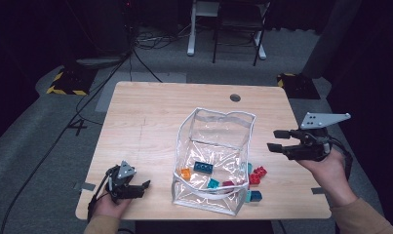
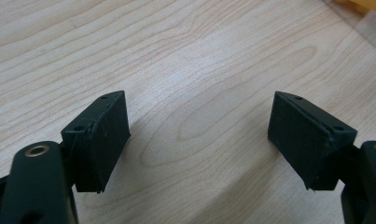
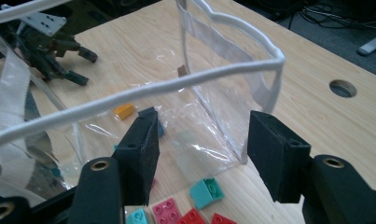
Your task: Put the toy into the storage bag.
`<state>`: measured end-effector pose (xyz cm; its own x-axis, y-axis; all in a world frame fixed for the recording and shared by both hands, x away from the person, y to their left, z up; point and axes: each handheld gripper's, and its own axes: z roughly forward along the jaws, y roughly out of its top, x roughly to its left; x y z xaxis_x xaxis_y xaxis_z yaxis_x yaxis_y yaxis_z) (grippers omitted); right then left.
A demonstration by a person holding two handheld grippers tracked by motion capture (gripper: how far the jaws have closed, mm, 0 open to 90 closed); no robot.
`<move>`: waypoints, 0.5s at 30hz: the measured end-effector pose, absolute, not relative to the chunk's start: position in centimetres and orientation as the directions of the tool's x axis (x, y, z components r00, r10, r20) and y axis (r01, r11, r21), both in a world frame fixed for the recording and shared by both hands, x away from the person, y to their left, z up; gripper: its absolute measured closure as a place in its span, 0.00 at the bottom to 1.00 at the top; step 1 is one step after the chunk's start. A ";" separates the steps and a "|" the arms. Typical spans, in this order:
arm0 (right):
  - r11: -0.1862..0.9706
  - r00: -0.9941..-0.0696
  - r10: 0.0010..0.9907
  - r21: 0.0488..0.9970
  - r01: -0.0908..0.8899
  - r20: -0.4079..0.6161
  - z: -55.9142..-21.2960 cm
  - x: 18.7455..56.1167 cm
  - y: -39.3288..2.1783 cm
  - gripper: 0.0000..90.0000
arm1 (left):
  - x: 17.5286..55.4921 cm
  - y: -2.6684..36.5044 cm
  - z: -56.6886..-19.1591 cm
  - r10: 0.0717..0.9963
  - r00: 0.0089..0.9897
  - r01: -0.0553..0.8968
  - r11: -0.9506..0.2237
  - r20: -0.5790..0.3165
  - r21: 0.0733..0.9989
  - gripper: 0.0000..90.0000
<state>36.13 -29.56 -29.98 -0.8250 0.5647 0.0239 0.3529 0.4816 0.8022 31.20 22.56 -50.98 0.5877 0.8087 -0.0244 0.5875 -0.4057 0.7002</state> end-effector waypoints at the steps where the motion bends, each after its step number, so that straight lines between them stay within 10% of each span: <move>1: 0.480 -0.819 0.573 0.801 0.358 0.023 -30.2 36.1 -29.9 0.49 | 31.2 22.6 -51.0 0.809 0.587 0.587 -0.406 -0.024 0.700 0.23; 15: 0.471 -0.747 0.664 0.761 0.447 0.027 -36.4 36.9 -32.7 0.49 | 31.2 22.6 -51.0 0.809 0.588 0.588 -0.406 -0.025 0.700 0.23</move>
<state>36.92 -32.71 -36.40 -0.7470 0.6643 0.0275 0.4469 0.4711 0.7605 31.20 22.56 -50.98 0.5876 0.8088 -0.0247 0.5877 -0.4055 0.7002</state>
